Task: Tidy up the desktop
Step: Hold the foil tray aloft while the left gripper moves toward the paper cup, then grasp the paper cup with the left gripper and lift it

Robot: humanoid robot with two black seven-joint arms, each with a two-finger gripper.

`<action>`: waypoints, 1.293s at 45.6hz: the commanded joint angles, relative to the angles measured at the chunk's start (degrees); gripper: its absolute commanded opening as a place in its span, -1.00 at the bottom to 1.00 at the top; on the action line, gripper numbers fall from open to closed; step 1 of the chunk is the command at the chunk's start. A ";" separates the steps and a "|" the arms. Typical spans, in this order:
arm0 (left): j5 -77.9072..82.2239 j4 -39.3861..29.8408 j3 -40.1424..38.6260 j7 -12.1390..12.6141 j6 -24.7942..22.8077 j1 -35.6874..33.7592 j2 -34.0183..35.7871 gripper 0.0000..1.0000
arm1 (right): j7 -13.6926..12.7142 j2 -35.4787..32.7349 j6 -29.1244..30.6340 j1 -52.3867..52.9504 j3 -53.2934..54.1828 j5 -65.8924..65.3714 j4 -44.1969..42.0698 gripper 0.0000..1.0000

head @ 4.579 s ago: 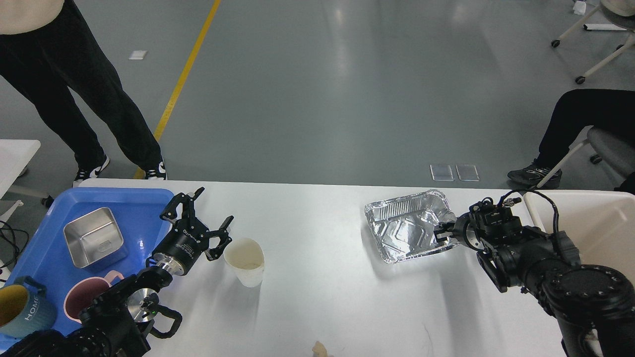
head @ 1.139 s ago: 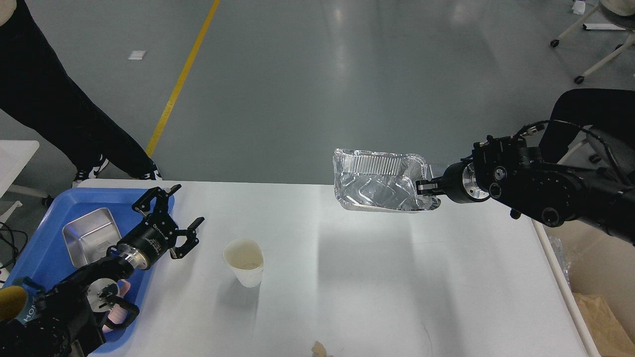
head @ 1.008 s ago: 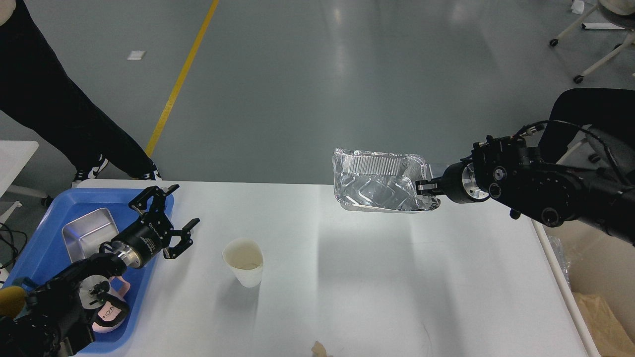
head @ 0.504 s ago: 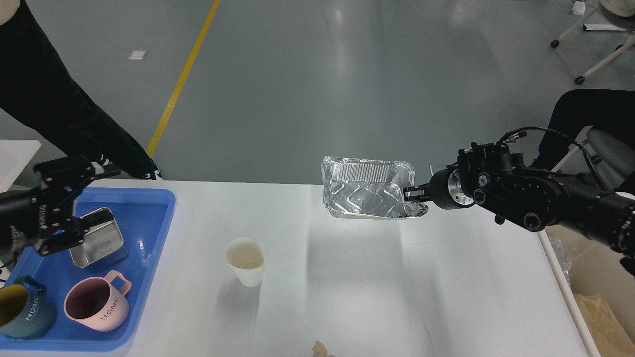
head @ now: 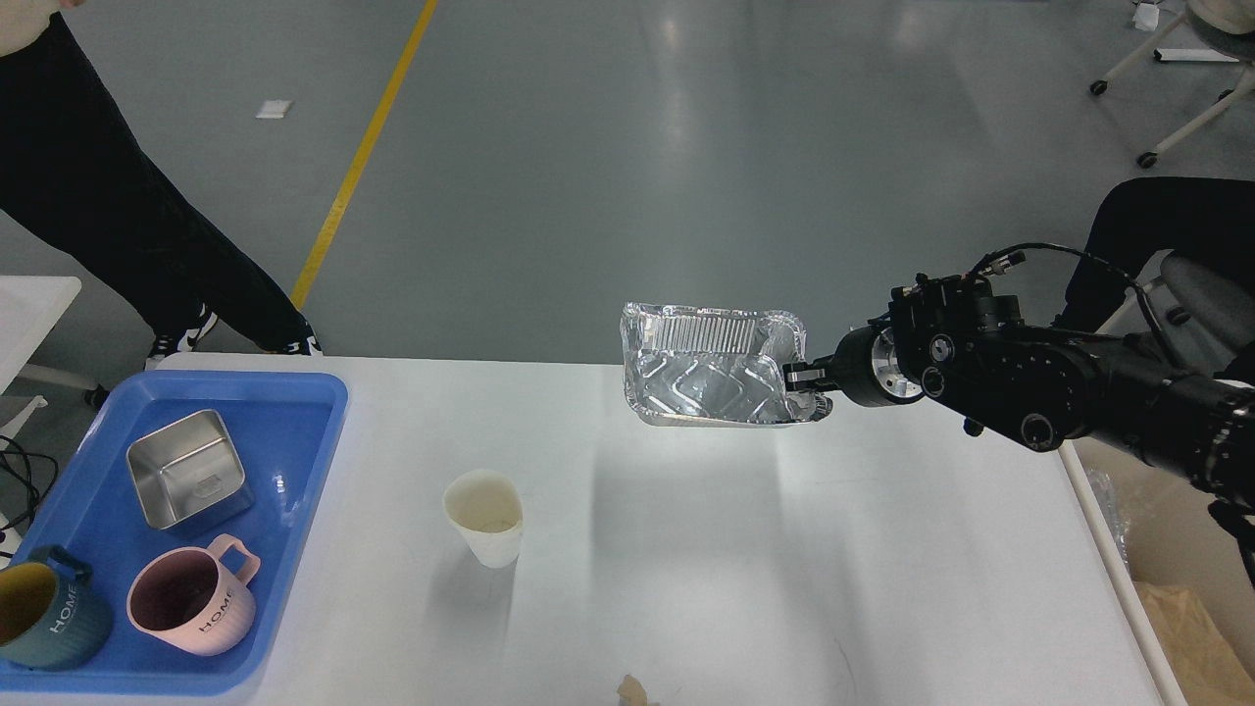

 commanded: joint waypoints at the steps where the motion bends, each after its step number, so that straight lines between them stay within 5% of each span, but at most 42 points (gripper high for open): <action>1: 4.45 0.24 -0.31 0.72 2.01 -0.06 -1.13 0.91 | 0.00 0.52 0.01 0.14 0.01 0.01 -0.28 -1.00; 8: 10.16 0.24 -0.31 4.41 7.36 0.29 -9.47 0.90 | 0.00 0.96 0.09 0.66 0.01 0.01 -0.81 -1.00; 18: 21.94 0.33 -0.14 13.98 15.45 -0.06 -28.45 0.88 | 0.00 2.19 0.09 0.93 0.01 0.09 -1.24 -1.00; 34: 36.97 3.40 0.92 27.43 16.25 -0.94 -51.40 0.87 | 0.00 2.90 0.09 1.19 0.01 0.36 -2.48 -1.00; 59: 51.91 17.20 7.94 30.78 20.29 -0.85 -73.37 0.63 | 0.00 2.28 0.09 0.93 0.97 0.45 -2.56 -1.00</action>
